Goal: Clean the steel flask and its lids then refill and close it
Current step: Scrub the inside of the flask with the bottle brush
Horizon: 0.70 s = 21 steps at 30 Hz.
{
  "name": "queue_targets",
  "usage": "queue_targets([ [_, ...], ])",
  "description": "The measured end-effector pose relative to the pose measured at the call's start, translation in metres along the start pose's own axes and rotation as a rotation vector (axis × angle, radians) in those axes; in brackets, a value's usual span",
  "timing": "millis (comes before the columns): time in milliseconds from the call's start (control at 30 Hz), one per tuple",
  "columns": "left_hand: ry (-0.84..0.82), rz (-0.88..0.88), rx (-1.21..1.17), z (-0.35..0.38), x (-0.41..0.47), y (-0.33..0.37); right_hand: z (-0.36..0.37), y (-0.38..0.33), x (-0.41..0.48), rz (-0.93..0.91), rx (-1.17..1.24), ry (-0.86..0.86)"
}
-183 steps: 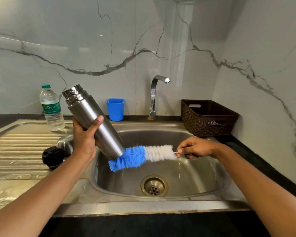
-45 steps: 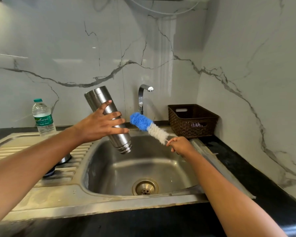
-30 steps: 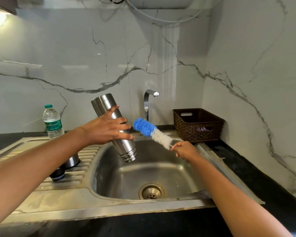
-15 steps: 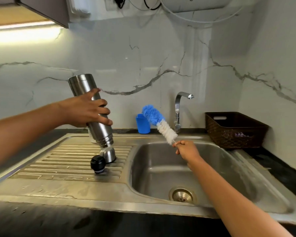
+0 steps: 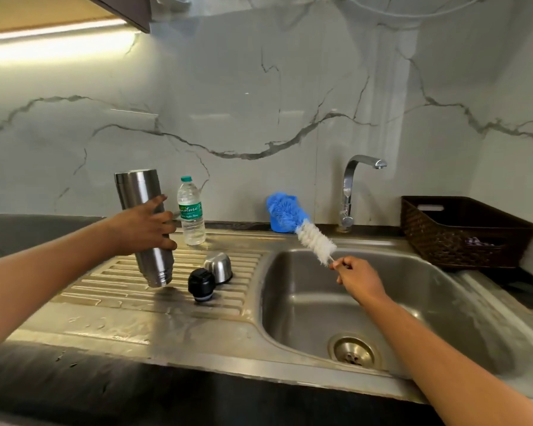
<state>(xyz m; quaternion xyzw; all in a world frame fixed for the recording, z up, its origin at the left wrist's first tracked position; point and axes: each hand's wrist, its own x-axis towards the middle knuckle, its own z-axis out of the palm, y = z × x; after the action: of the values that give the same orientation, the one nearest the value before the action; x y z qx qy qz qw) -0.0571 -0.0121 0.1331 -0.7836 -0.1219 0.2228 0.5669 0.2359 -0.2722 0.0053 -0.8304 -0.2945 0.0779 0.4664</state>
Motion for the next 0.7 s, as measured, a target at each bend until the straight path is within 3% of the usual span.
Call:
queue_targets([
  [700,-0.034,0.064,-0.06,-0.012,0.004,0.009,-0.002,-0.003,-0.002,-0.047,-0.127,-0.028],
])
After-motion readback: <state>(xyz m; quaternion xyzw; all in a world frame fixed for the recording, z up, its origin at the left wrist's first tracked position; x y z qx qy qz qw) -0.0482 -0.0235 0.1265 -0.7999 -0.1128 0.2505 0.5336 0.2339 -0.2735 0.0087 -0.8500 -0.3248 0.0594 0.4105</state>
